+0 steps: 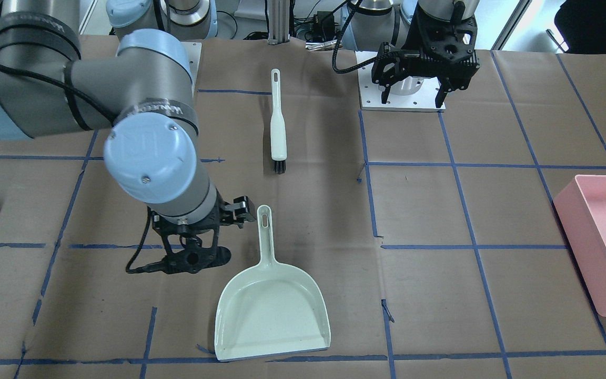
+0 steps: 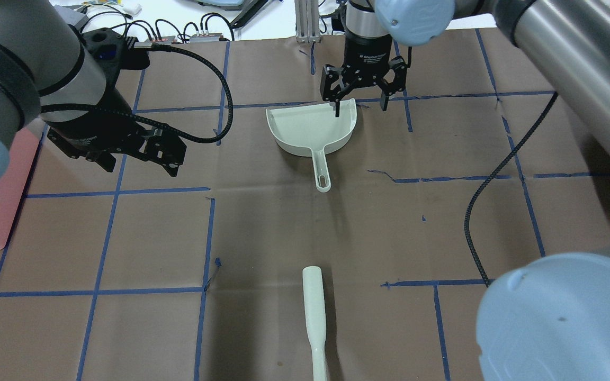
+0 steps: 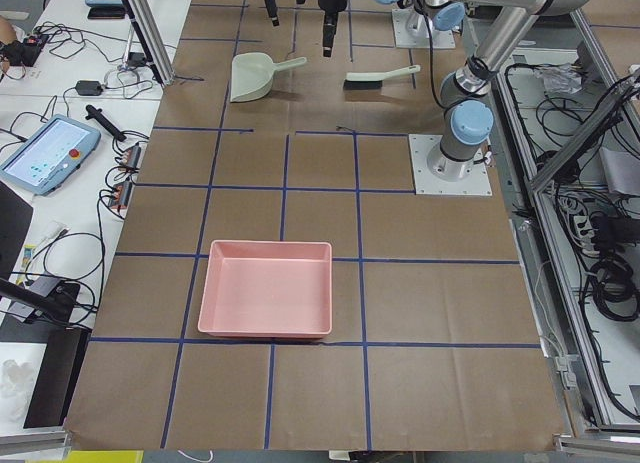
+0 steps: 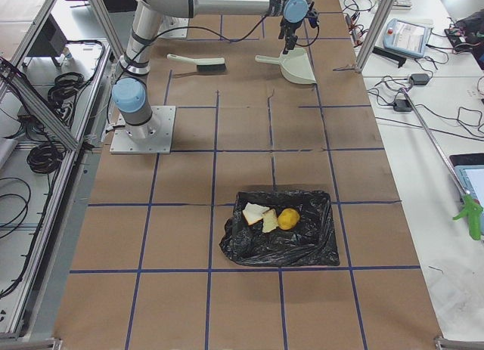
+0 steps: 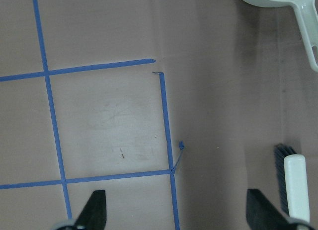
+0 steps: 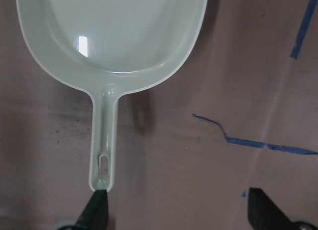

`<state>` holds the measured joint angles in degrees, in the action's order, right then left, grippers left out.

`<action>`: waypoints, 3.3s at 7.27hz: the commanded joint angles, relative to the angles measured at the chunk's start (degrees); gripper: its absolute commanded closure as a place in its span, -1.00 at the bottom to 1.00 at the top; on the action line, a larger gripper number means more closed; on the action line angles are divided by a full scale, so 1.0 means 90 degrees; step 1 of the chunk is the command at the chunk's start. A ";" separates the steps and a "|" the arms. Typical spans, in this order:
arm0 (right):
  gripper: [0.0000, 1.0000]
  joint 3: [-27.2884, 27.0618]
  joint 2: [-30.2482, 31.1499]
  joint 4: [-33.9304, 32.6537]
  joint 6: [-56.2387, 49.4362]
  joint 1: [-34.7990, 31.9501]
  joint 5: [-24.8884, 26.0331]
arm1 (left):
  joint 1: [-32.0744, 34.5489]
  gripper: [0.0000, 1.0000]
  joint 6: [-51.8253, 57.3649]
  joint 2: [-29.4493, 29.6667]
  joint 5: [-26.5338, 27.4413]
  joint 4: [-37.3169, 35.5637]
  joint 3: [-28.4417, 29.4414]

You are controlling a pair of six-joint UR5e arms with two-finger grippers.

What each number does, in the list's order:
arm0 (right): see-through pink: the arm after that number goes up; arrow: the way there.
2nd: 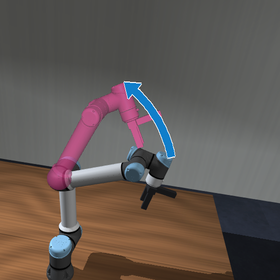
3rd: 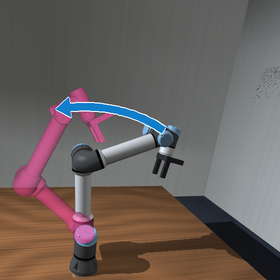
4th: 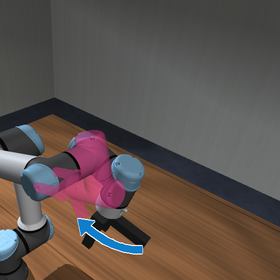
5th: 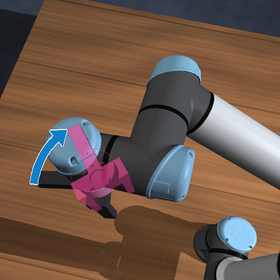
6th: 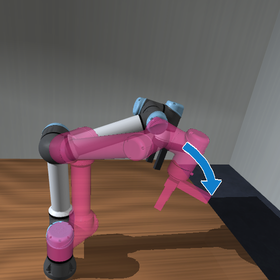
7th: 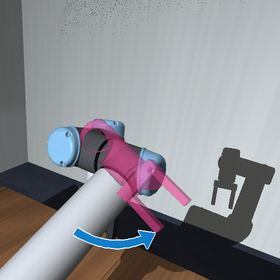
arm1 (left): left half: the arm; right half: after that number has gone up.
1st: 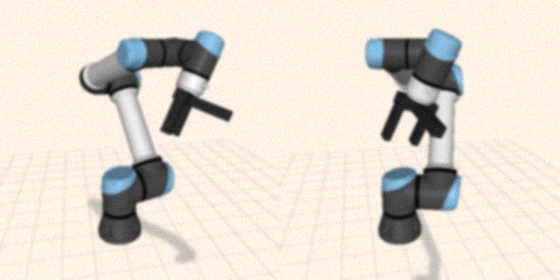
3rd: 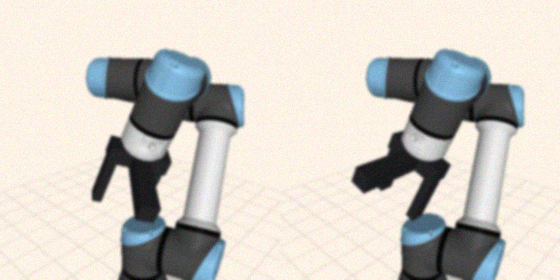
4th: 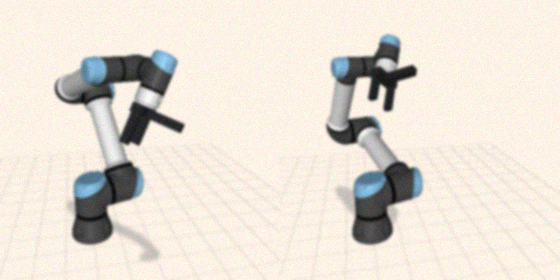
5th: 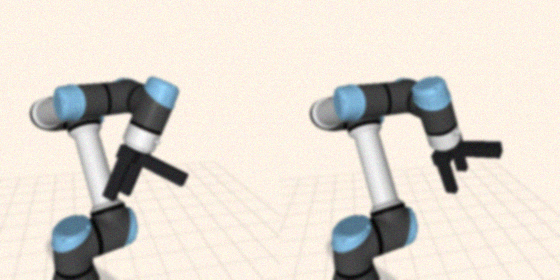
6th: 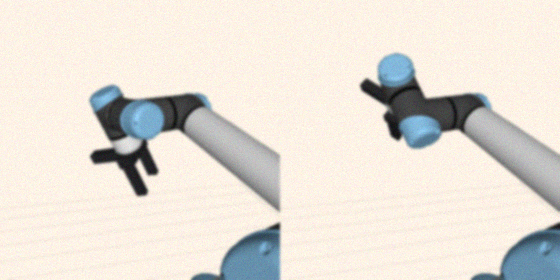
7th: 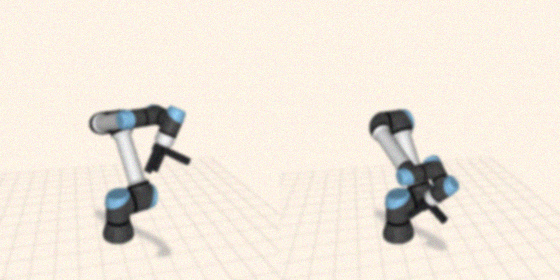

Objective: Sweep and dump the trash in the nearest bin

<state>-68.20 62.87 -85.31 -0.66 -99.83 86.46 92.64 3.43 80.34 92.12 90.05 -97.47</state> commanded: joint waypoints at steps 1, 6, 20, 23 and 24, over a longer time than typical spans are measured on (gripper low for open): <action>-0.99 -0.0010 0.0619 0.0647 -0.1085 0.0592 0.0149 | 0.0000 -0.99 0.0010 0.0009 -0.0001 0.0004 0.0000; -0.99 -0.2465 0.2913 0.0136 -0.1656 0.1141 0.0130 | 0.0000 -1.00 0.0010 0.0009 -0.0001 -0.0015 0.0000; -1.00 -0.2344 0.3181 -0.0238 -0.1578 0.1405 0.0188 | 0.0000 -0.99 0.0010 0.0009 -0.0001 0.0004 -0.0010; -1.00 -0.2354 0.3191 -0.0238 -0.1578 0.1405 0.0198 | 0.0000 -1.00 0.0010 0.0009 -0.0001 0.0005 -0.0010; -1.00 -0.2354 0.3191 -0.0229 -0.1578 0.1405 0.0198 | 0.0000 -0.99 0.0010 0.0009 -0.0001 0.0005 -0.0010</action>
<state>-89.38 91.57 -87.43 -14.85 -87.19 88.24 92.64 3.52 80.42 92.11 90.09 -97.56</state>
